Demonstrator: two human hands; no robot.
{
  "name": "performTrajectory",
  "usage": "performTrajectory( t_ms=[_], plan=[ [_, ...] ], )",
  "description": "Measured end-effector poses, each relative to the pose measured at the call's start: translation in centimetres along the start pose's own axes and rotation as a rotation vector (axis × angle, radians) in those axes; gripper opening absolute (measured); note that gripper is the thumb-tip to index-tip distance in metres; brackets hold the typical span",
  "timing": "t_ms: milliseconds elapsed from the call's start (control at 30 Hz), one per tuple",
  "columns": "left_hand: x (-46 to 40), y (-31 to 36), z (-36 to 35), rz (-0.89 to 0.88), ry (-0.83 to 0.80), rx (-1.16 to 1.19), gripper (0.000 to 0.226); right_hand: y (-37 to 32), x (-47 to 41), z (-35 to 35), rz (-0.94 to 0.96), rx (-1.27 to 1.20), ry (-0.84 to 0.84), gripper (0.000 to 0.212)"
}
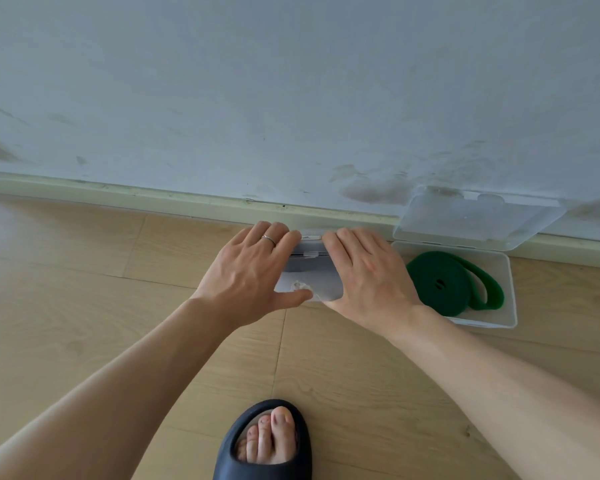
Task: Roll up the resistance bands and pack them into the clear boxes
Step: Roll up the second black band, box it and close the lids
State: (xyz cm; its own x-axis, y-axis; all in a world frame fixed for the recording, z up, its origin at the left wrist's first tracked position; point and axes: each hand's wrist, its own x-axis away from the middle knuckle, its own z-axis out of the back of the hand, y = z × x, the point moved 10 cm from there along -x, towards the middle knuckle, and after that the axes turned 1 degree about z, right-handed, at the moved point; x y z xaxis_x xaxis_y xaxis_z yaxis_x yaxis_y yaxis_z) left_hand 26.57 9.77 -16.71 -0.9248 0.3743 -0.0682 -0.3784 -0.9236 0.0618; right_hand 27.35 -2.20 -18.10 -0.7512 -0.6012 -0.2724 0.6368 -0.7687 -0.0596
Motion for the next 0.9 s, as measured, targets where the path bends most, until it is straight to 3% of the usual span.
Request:
performTrajectory(
  t_ms=[200,467,767,900],
  plan=[
    [-0.3,-0.7,-0.1,0.077,-0.02,0.189,0.062,0.0,-0.1,0.2,-0.012,0.007,0.017,0.072],
    [0.6,-1.1,-0.2,0.177,0.134,0.384,0.048,-0.5,0.2,0.2,0.045,0.032,0.024,0.064],
    [0.7,-0.8,-0.3,0.158,0.155,0.452,0.039,-0.5,0.1,0.4,0.028,0.014,0.036,0.056],
    [0.8,-2.1,-1.2,0.377,0.087,0.704,0.032,-0.5,0.1,0.4,0.016,0.006,0.019,0.058]
  ],
)
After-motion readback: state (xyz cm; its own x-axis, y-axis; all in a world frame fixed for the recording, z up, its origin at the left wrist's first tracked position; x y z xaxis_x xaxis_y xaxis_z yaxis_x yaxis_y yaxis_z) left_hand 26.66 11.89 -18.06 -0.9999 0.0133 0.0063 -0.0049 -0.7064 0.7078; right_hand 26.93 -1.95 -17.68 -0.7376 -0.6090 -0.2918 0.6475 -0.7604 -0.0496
